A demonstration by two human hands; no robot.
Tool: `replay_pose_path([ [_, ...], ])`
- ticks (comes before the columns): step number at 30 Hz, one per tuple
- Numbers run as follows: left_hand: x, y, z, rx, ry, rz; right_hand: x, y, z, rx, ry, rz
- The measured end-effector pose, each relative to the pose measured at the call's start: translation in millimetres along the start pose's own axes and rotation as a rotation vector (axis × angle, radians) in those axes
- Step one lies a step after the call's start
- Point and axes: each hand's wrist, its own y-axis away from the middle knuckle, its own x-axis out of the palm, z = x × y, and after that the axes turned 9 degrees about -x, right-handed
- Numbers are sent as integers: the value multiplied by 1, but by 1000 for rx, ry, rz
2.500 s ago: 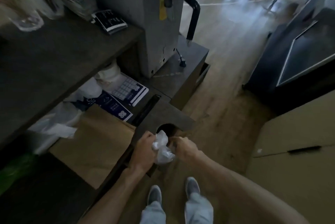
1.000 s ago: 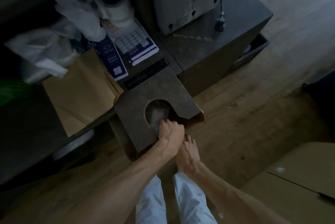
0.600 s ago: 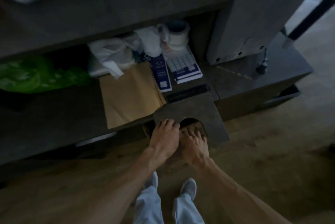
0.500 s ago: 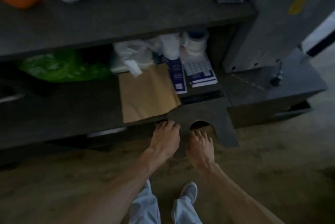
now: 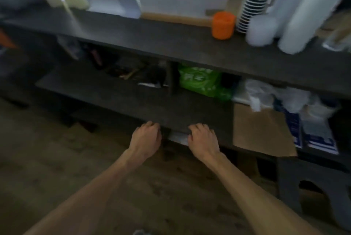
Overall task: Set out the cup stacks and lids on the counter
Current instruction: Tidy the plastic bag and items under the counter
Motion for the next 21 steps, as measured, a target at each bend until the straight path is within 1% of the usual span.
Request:
replay_pose_path([
  [2,-20,-2,66,-52,-2,-28,7,-37,55,-64,25,40],
  [5,-43,-8,150,-131,-10,-7,24,-87,126,-126,72,85],
  [8,-52,-17,218,-192,14,0,54,-129,180,-177,76,149],
  [10,-47,-26,252,-234,37,17,80,-154,207,-195,84,214],
  [13,-29,-47,292,-271,77,68,129,-195,234,-221,115,286],
  [15,-11,-63,313,-271,101,111,162,-220,245,-213,130,331],
  [17,7,-82,331,-253,93,115,194,-245,249,-200,146,371],
  [19,27,-104,350,-231,81,132,227,-265,247,-156,165,389],
  [21,54,-128,370,-216,87,160,262,-283,238,-85,133,403],
])
